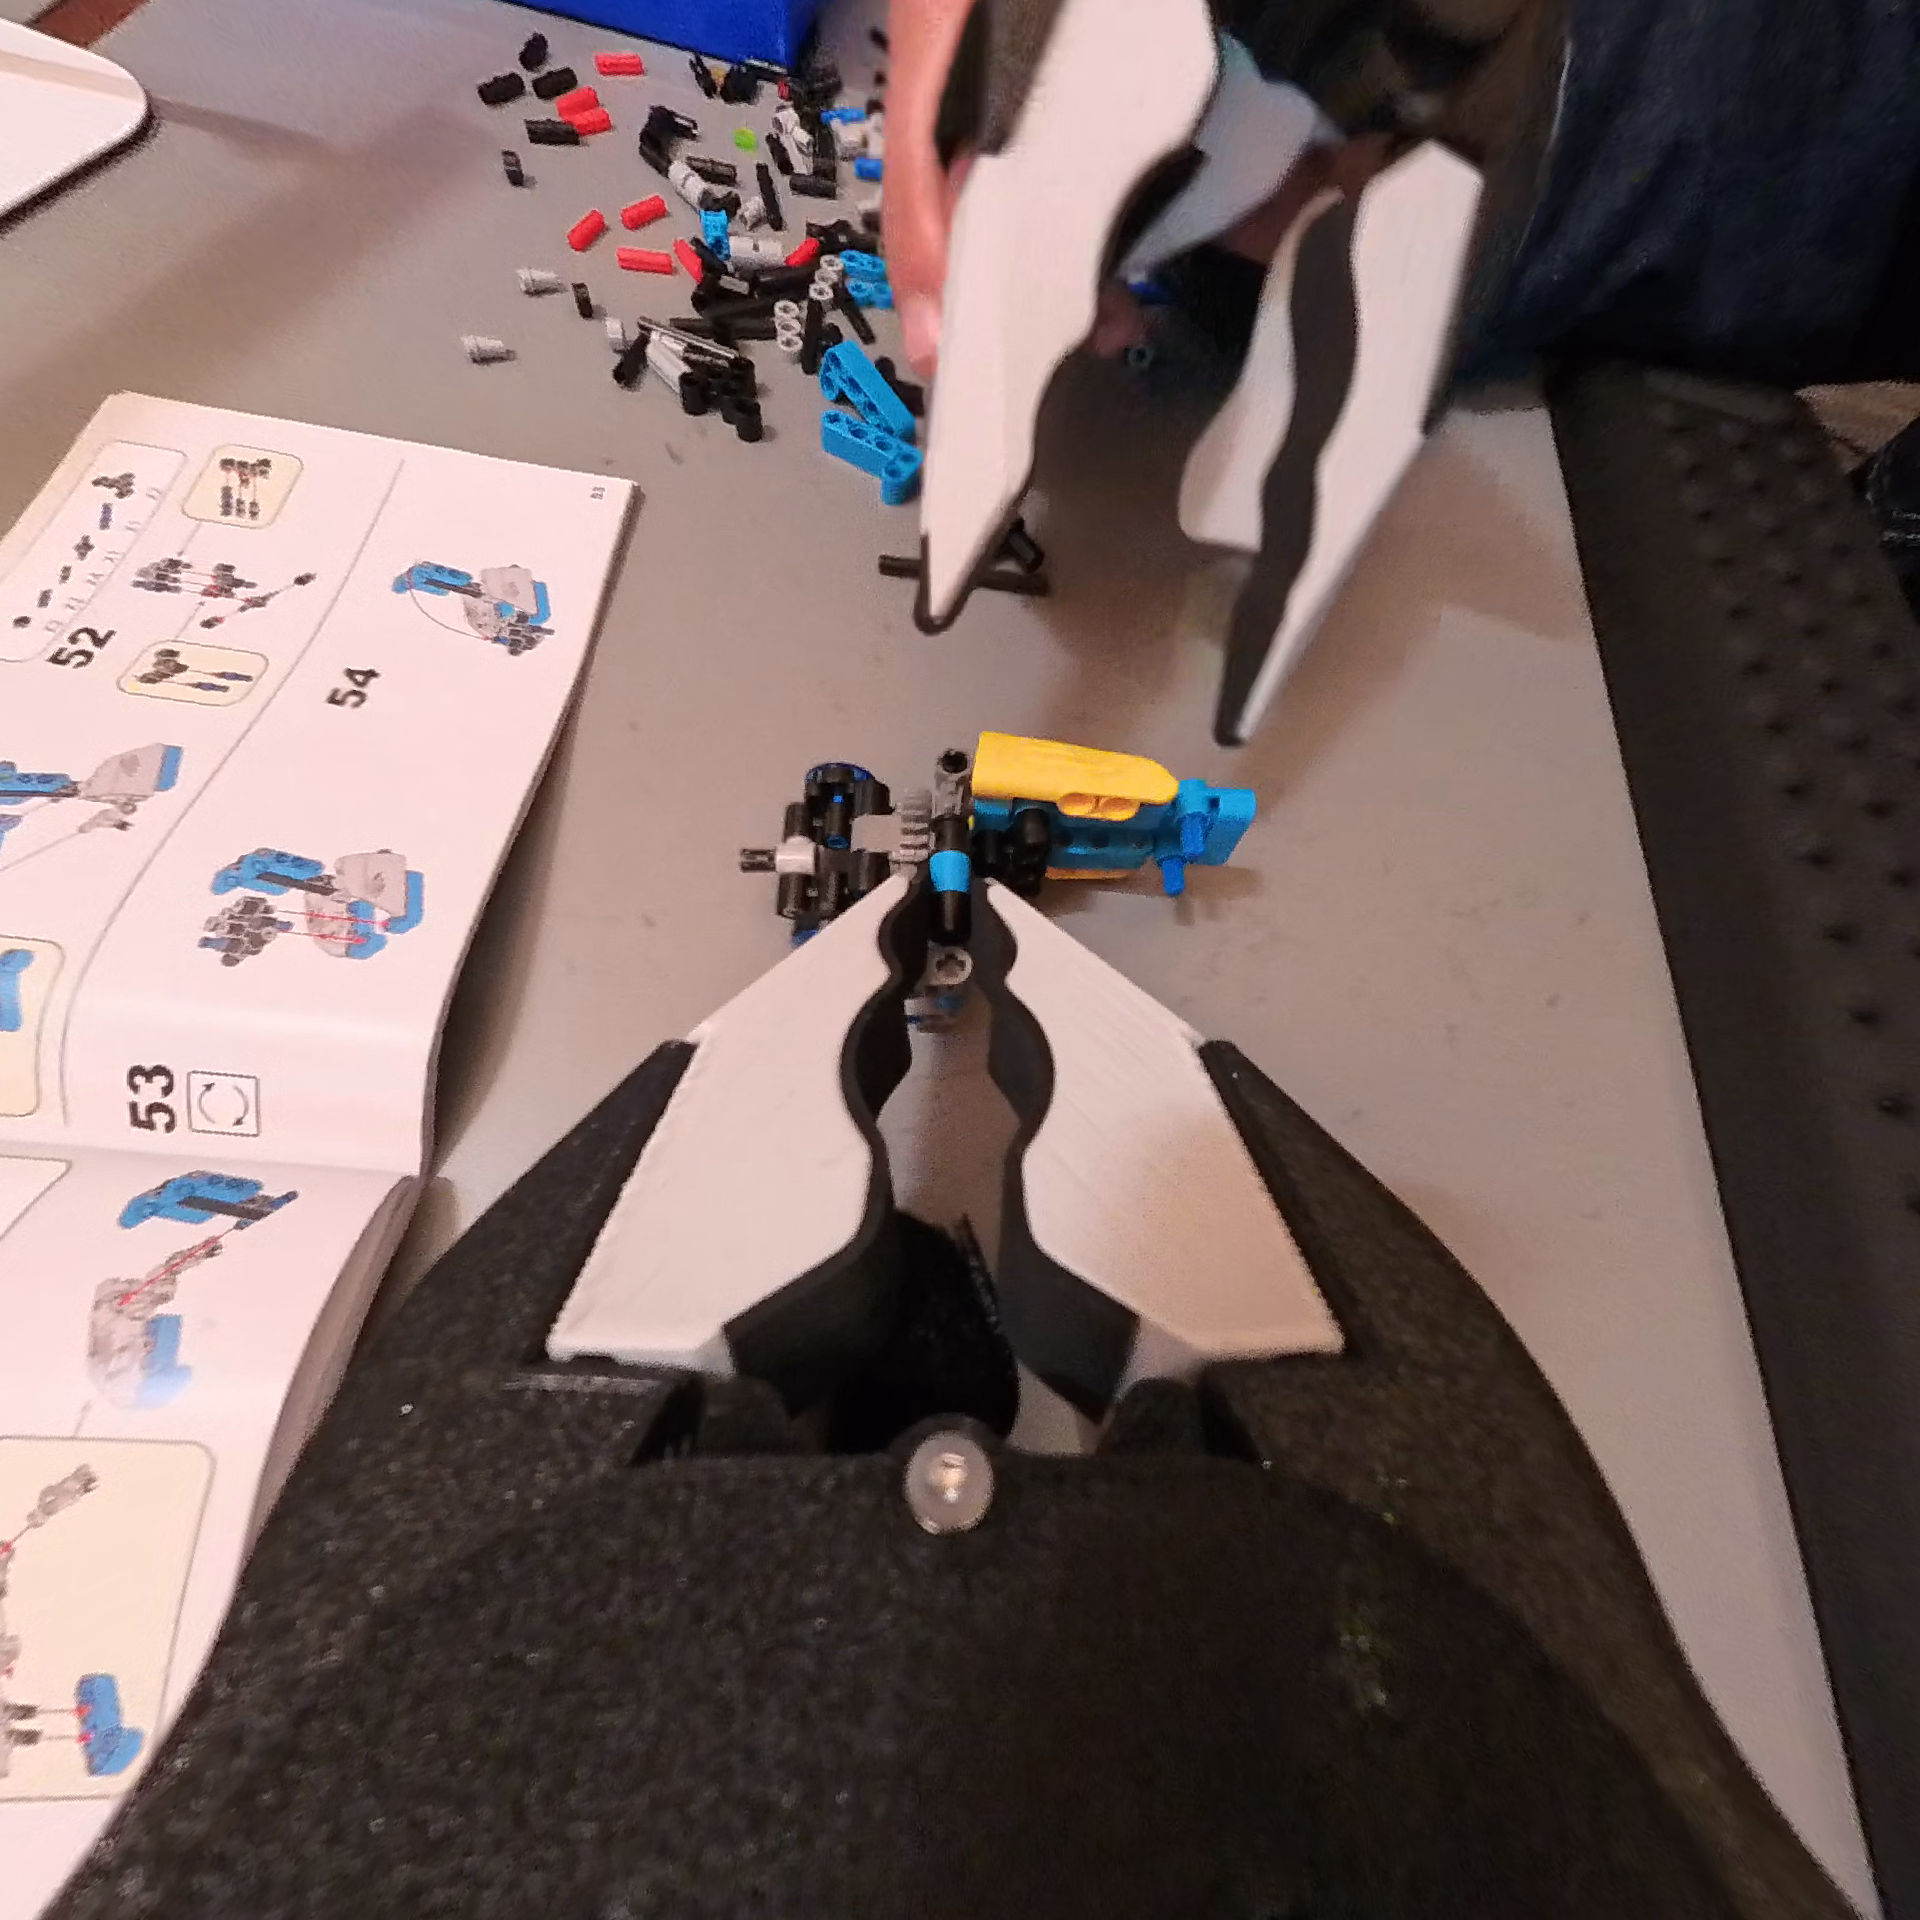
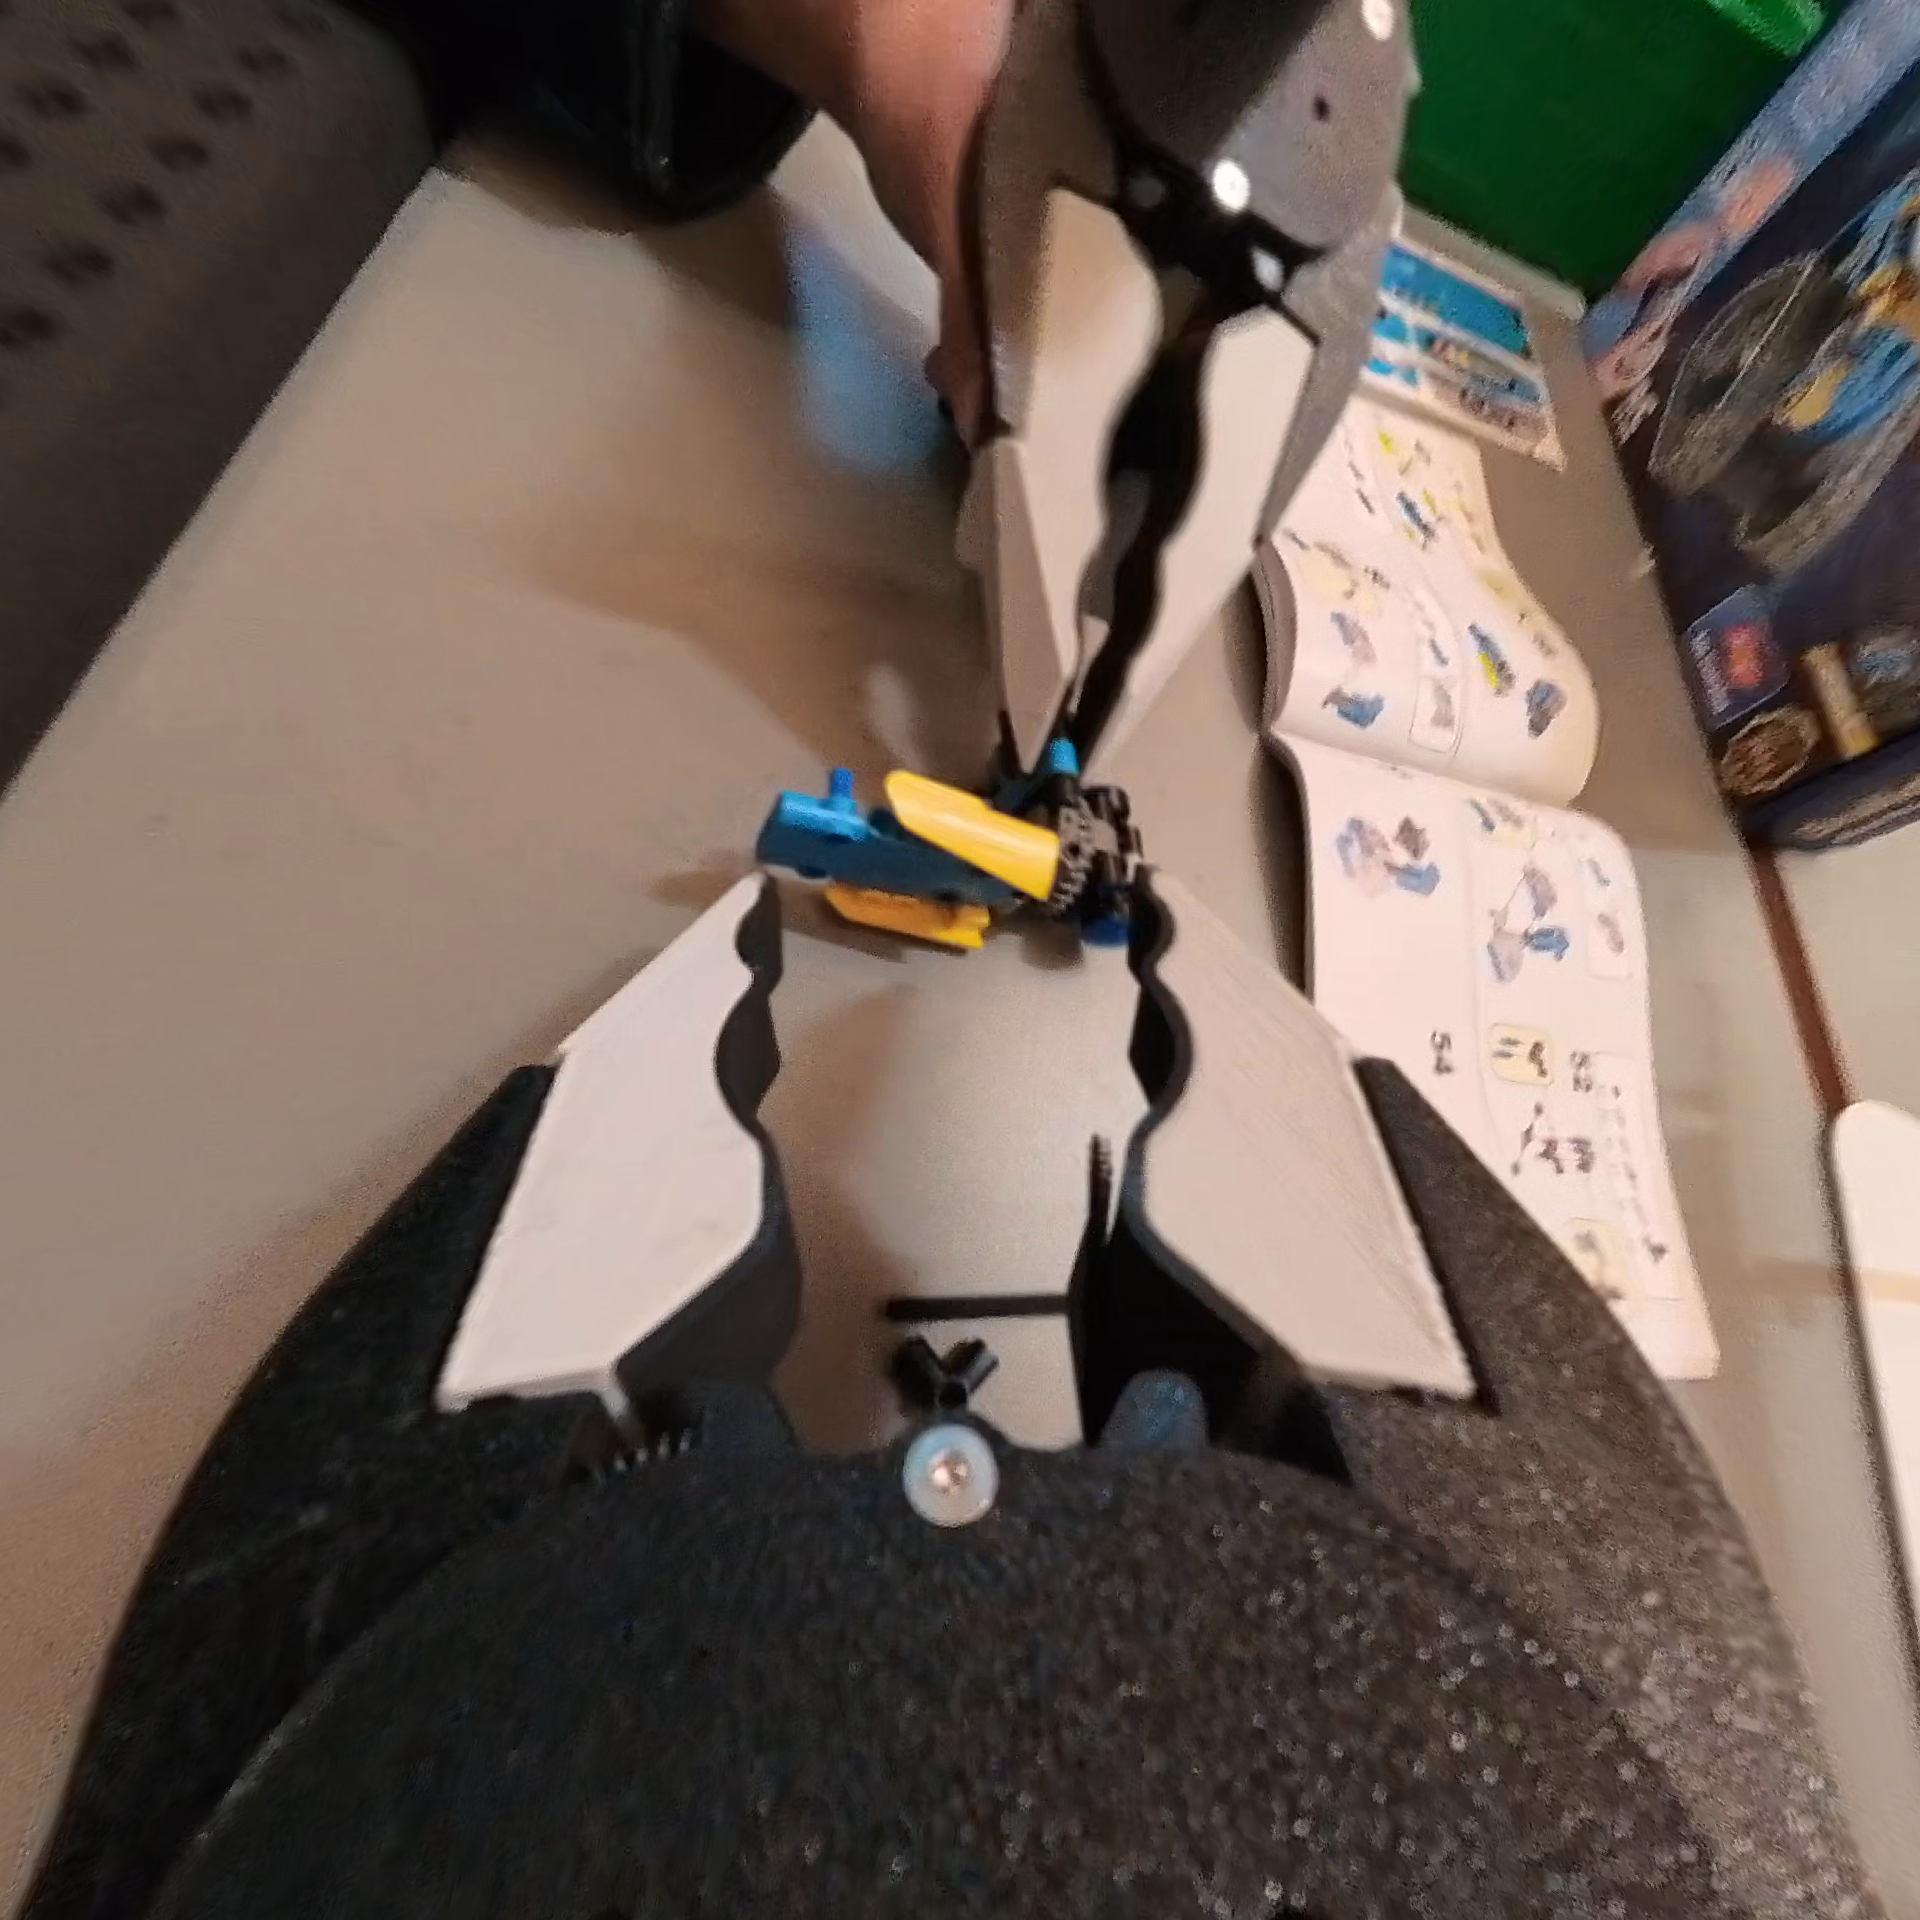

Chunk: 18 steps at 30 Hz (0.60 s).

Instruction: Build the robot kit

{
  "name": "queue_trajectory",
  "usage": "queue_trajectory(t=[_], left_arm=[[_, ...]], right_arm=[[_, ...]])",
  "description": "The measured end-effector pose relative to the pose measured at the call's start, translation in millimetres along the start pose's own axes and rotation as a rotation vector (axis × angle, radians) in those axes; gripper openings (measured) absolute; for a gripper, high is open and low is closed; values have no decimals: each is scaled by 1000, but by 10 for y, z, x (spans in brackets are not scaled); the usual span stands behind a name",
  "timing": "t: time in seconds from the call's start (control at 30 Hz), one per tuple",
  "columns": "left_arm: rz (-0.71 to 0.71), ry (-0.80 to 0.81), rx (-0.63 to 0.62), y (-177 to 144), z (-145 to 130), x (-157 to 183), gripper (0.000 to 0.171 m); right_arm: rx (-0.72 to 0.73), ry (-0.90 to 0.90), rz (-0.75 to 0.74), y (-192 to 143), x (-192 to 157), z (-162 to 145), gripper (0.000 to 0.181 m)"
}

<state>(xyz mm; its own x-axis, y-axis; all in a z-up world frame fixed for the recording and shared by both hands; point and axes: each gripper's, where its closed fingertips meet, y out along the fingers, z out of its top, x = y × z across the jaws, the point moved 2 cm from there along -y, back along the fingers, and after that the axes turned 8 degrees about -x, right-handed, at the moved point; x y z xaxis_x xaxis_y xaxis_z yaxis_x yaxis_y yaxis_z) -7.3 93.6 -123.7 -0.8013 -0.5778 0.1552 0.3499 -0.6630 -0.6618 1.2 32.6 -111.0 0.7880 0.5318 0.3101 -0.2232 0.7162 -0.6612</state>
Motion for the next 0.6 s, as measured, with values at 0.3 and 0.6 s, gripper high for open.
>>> queue_trajectory(t=[0.3, 0.6], left_arm=[[4, 48, -10, 15, 7, 41, 7], [-9, 65, -9, 17, 6, 46, 6]], right_arm=[[-108, -226, -93, 190, -132, -23, 67], [-168, -367, -165, 165, -48, -45, 47]])
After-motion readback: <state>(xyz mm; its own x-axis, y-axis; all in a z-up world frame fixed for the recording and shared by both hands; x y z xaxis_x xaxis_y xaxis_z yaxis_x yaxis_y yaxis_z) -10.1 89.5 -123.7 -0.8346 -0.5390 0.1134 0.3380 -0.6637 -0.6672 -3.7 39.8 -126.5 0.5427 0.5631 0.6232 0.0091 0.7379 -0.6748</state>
